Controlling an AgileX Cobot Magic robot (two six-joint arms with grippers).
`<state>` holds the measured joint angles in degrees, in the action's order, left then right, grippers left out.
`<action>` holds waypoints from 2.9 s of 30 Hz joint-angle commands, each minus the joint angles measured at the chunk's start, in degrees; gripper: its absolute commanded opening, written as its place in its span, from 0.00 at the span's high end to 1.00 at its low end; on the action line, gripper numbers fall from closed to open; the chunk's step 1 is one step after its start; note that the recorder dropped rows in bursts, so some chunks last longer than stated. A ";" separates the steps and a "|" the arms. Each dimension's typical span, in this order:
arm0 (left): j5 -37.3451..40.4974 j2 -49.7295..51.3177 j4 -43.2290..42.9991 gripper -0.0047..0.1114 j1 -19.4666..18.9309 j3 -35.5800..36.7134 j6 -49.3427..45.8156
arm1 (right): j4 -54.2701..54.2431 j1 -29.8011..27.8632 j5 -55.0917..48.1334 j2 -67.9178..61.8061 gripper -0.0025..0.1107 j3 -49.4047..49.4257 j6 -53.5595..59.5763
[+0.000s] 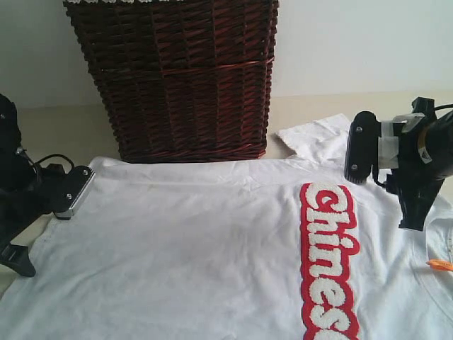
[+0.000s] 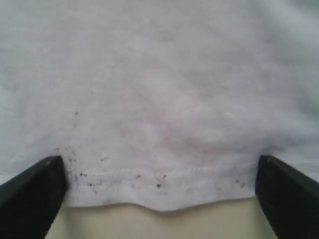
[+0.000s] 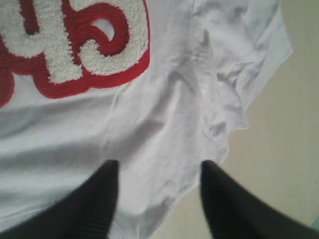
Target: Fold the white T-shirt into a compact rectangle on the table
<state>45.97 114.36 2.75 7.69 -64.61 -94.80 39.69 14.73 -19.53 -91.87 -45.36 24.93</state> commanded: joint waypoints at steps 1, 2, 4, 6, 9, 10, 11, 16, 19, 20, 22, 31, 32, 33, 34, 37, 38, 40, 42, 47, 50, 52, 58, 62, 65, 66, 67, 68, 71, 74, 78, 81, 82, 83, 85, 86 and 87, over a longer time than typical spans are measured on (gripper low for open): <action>-1.54 1.63 -0.41 0.06 -0.36 0.66 0.53 | -0.20 -0.08 4.23 0.60 0.20 -0.18 0.49; -1.54 1.63 -0.41 0.06 -0.36 0.66 0.53 | -0.20 -0.08 5.28 0.60 0.18 -0.18 0.49; -1.54 1.63 -0.41 0.06 -0.36 0.66 0.53 | -0.51 -0.08 7.90 0.60 0.16 -0.18 0.38; -1.54 1.63 -0.41 0.06 -0.36 0.66 0.53 | -0.49 -0.08 9.41 0.60 0.16 -0.18 0.38; -1.54 1.63 -0.41 0.06 -0.36 0.66 0.53 | 0.03 -0.08 6.53 0.60 0.16 -0.18 0.49; -1.54 1.63 -0.41 0.06 -0.36 0.66 0.53 | 0.72 -0.08 3.58 0.60 0.16 -0.18 0.49; -1.64 1.63 -0.41 0.06 -0.36 0.66 0.53 | 1.22 -0.08 1.43 0.60 0.16 -0.18 0.49; -1.76 1.63 -0.41 0.06 -0.36 0.66 0.53 | 0.67 -0.08 0.79 0.60 0.16 -0.18 0.26; -1.76 1.63 -0.41 0.06 -0.36 0.66 0.53 | 0.91 -0.08 0.30 0.60 0.14 -0.18 -1.07; -1.76 1.63 -0.41 0.06 -0.36 0.66 0.53 | 1.17 -0.08 0.30 0.60 0.12 -0.18 -1.92; -1.76 1.63 -0.41 0.06 -0.36 0.66 0.53 | 1.19 -0.08 0.54 0.60 0.07 -0.18 -2.61; -1.76 1.63 -0.41 0.06 -0.36 0.66 0.53 | -8.92 -0.88 -7.91 0.50 0.07 -0.18 4.86; -1.76 1.63 -0.41 0.06 -0.36 0.66 0.53 | -12.26 -1.81 -9.72 0.50 0.07 -0.30 7.60; -1.76 1.63 -0.41 0.06 -0.36 0.66 0.53 | -15.04 -2.44 -10.83 0.50 0.07 -0.31 8.85; -1.76 1.63 -0.41 0.06 -0.36 0.66 0.53 | -19.66 -4.14 -12.28 0.50 0.07 -0.31 13.11; -1.76 1.63 -0.41 0.06 -0.36 0.66 0.53 | -19.20 -6.72 -17.96 0.50 0.07 -0.38 20.85; -1.76 1.63 -0.41 0.06 -0.36 0.66 0.53 | -19.94 -7.48 -18.67 0.50 0.07 -0.38 22.14; -1.76 1.63 -0.41 0.06 -0.36 0.66 0.53 | -20.35 -8.58 -19.85 0.00 0.07 -0.38 26.19; -1.76 1.63 -0.41 0.06 -0.36 0.66 0.53 | -20.71 -9.21 -21.16 -1.08 0.07 -0.38 29.67; -1.76 1.63 -0.41 0.06 -0.36 0.66 0.53 | -18.40 -9.53 -20.83 -5.53 0.07 -0.38 29.92; -1.76 1.63 -0.41 0.06 -0.36 0.66 0.53 | -17.12 -9.66 -20.83 -7.88 0.07 -0.38 29.92; -1.76 1.63 -0.41 0.06 -0.36 0.66 0.53 | -17.00 -10.66 -20.83 -8.45 0.07 -0.38 29.92; -1.76 1.63 -0.41 0.06 -0.36 0.66 0.53 | -18.42 -14.59 -19.98 -8.45 0.07 -0.38 30.52; -1.76 1.63 -0.41 0.06 -0.36 0.66 0.53 | -19.46 -14.73 -17.59 -8.53 0.07 -0.38 32.02; -1.76 1.63 -0.41 0.06 -0.36 0.66 0.53 | -20.67 -14.73 -17.59 -8.67 0.07 -0.38 32.97; -1.76 1.63 -0.41 0.06 -0.36 0.66 0.53 | -20.96 -14.73 -17.96 -8.93 0.07 -0.38 32.97; -1.76 1.63 -0.41 0.06 -0.36 0.66 0.53 | -21.13 -14.73 -18.57 -8.88 0.07 -0.38 33.11; -1.76 1.63 -0.41 0.06 -0.36 0.66 0.53 | -21.62 -14.73 -19.44 -8.88 0.07 -0.38 34.18; -1.76 1.63 -0.41 0.06 -0.36 0.66 0.53 | -22.03 -14.73 -19.76 -8.33 0.07 -0.38 34.87; -1.76 1.63 -0.41 0.06 -0.36 0.66 0.53 | -23.00 -14.73 -19.76 -7.70 0.07 -0.38 35.28; -1.76 1.63 -0.41 0.06 -0.36 0.66 0.53 | -24.58 -14.73 -18.44 -7.56 0.07 -0.38 36.47; -1.76 1.63 -0.41 0.06 -0.36 0.66 0.53 | -27.18 -14.73 -16.82 -8.24 0.07 -0.38 39.47; -1.76 1.63 -0.41 0.06 -0.36 0.66 0.53 | -27.06 -14.73 -16.92 -8.85 0.07 -0.38 39.47; -1.76 1.63 -0.41 0.06 -0.36 0.66 0.53 | -26.94 -14.73 -16.93 -9.38 0.07 -0.38 39.47; -1.76 1.63 -0.41 0.06 -0.36 0.66 0.53 | -25.40 -14.75 -17.33 -10.26 0.07 -0.38 38.41; -1.76 1.63 -0.41 0.06 -0.36 0.66 0.53 | -23.57 -14.75 -17.28 -10.50 0.07 -0.38 37.01; -1.76 1.63 -0.41 0.06 -0.36 0.66 0.53 | -22.48 -14.75 -17.15 -10.63 0.07 -0.58 35.71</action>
<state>45.93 114.36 2.75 7.59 -64.61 -94.80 14.49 0.27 -36.86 -101.85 -45.47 62.66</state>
